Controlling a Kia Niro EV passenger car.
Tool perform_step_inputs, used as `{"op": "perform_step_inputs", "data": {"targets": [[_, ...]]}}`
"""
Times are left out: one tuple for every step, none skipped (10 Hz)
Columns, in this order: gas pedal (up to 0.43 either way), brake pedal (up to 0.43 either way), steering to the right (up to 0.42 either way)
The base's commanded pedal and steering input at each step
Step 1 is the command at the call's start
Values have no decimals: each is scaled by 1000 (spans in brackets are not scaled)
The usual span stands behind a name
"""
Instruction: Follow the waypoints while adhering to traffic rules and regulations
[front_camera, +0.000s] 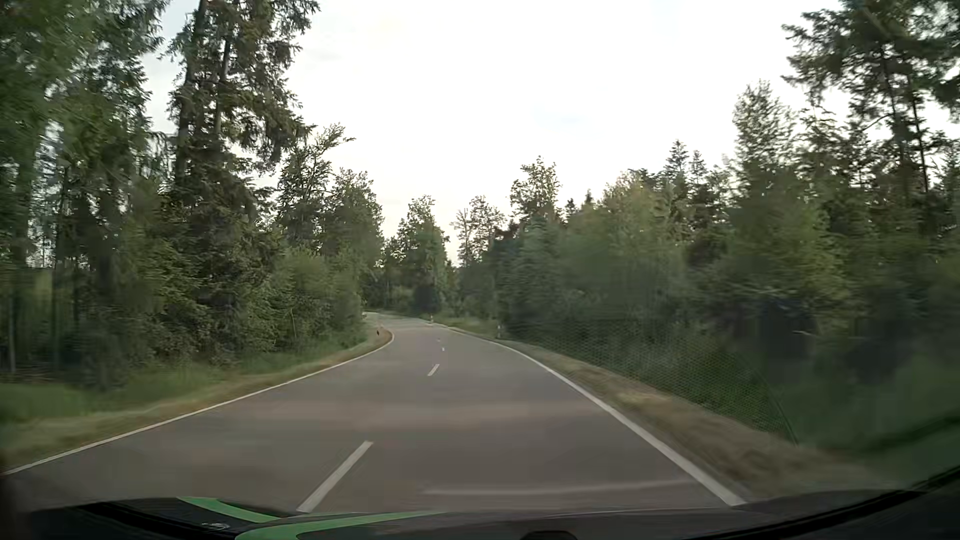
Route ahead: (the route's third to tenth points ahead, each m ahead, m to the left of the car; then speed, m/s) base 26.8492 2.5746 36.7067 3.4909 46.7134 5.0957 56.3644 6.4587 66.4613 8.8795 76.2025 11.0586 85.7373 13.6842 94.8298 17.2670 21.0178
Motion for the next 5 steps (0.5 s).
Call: {"op": "perform_step_inputs", "data": {"targets": [[67,0,-23],[67,0,-23],[67,0,-23],[67,0,-22],[67,0,-22]]}}
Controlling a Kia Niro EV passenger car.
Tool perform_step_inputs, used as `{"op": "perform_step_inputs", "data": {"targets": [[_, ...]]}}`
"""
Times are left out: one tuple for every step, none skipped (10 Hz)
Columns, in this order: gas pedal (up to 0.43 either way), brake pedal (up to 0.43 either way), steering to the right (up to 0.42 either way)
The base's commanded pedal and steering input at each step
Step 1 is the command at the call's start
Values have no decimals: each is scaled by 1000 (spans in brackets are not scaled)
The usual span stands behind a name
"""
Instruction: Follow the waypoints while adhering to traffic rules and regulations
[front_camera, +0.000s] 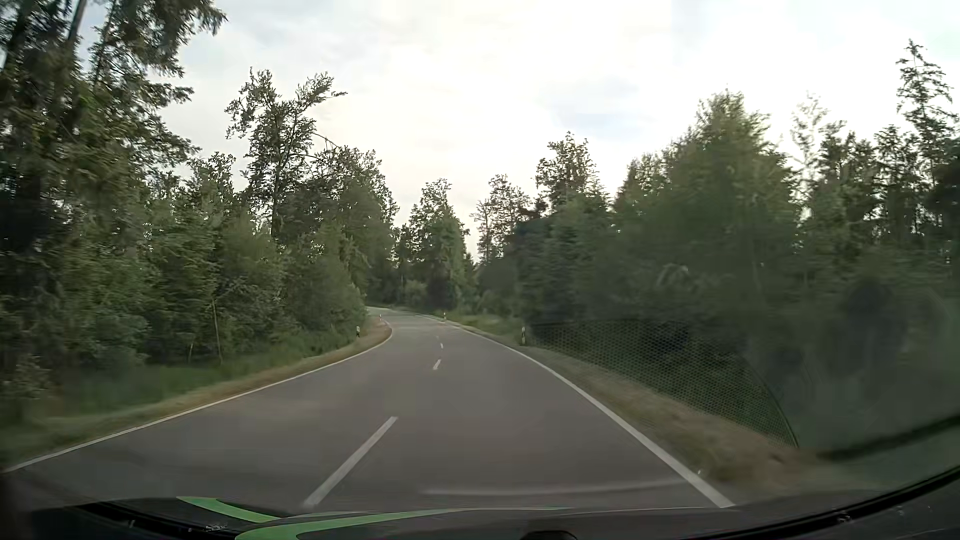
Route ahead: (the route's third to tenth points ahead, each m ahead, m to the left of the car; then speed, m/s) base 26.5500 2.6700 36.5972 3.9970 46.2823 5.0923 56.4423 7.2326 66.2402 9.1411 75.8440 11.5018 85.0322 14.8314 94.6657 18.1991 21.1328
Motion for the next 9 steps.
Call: {"op": "perform_step_inputs", "data": {"targets": [[67,0,-23],[67,0,-22],[67,0,-22],[67,0,-22],[67,0,-21],[67,0,-21],[47,0,-21],[47,0,-22],[47,0,-22]]}}
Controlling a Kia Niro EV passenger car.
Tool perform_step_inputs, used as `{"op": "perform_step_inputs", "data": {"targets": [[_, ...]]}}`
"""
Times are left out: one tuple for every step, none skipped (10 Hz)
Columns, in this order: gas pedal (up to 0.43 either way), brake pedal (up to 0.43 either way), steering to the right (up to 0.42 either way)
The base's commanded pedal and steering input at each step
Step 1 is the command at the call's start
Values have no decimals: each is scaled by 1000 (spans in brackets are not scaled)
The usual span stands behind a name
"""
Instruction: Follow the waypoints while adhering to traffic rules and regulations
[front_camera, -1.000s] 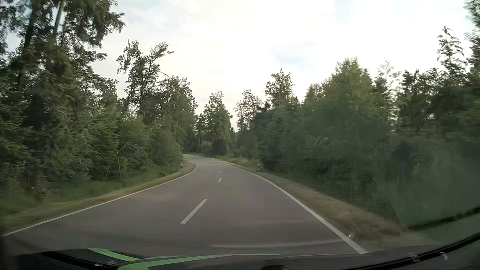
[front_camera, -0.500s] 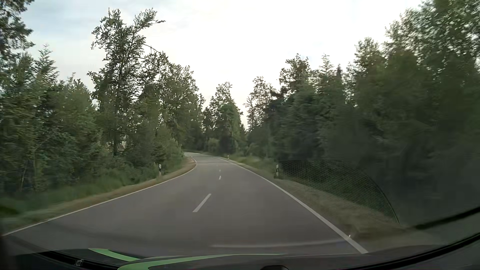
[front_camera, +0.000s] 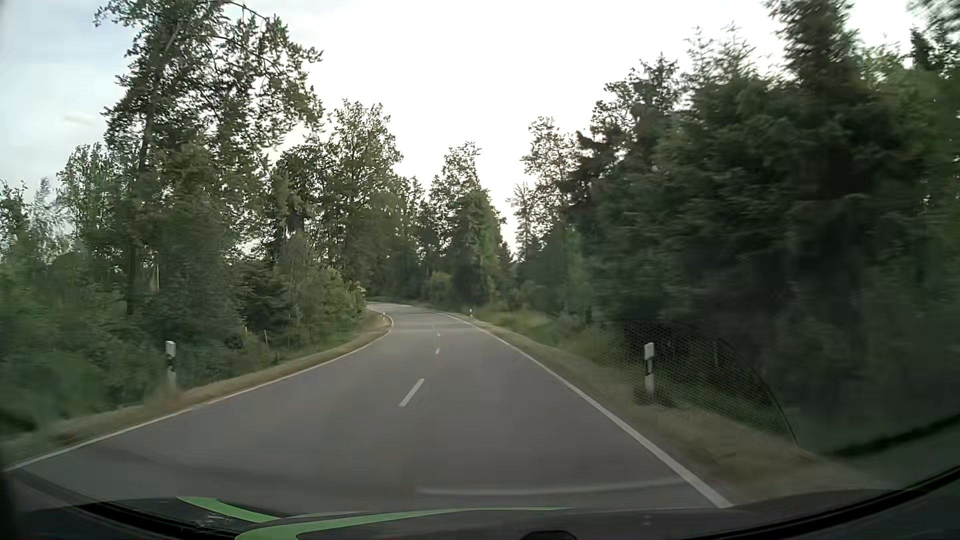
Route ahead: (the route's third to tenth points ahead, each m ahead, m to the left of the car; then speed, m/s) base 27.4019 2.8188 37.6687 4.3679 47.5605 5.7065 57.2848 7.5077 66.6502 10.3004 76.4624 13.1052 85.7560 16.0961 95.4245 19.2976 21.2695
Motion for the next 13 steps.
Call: {"op": "perform_step_inputs", "data": {"targets": [[47,0,-22],[47,0,-22],[47,0,-23],[47,0,-23],[47,0,-23],[47,0,-23],[47,0,-23],[47,0,-23],[47,0,-22],[47,0,-22],[47,0,-22],[47,0,-23],[47,0,-23]]}}
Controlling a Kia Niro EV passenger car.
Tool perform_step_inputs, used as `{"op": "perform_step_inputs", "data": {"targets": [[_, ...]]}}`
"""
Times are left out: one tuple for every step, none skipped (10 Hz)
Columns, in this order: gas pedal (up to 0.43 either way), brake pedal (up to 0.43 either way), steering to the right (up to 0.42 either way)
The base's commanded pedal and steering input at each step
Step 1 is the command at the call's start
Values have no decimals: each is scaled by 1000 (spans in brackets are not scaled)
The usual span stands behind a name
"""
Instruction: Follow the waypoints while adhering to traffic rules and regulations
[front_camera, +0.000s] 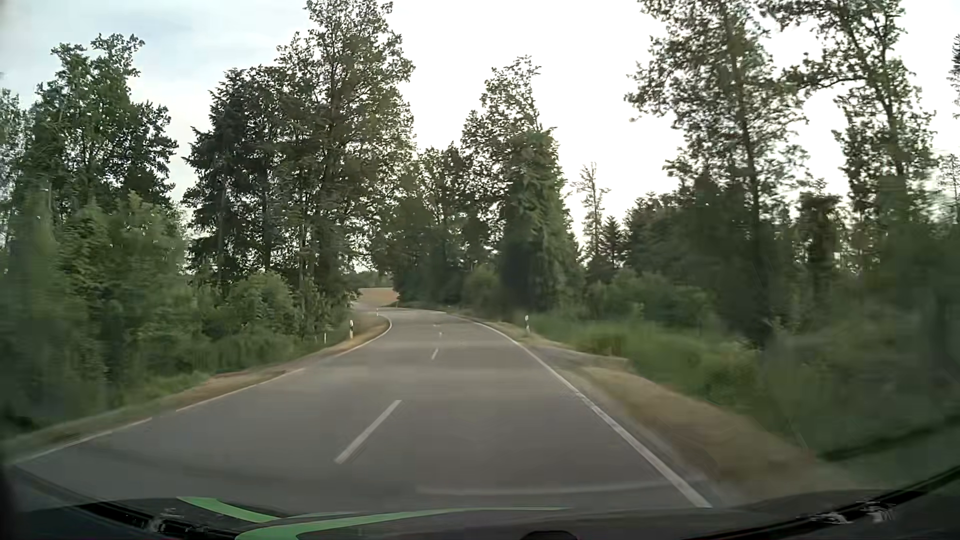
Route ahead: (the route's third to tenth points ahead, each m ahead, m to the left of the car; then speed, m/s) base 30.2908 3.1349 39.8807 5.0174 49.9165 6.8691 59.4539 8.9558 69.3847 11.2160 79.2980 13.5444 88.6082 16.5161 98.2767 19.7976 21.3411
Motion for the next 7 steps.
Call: {"op": "perform_step_inputs", "data": {"targets": [[47,0,-23],[47,0,-22],[47,0,-21],[47,0,-21],[47,0,-21],[47,0,-21],[59,0,-21]]}}
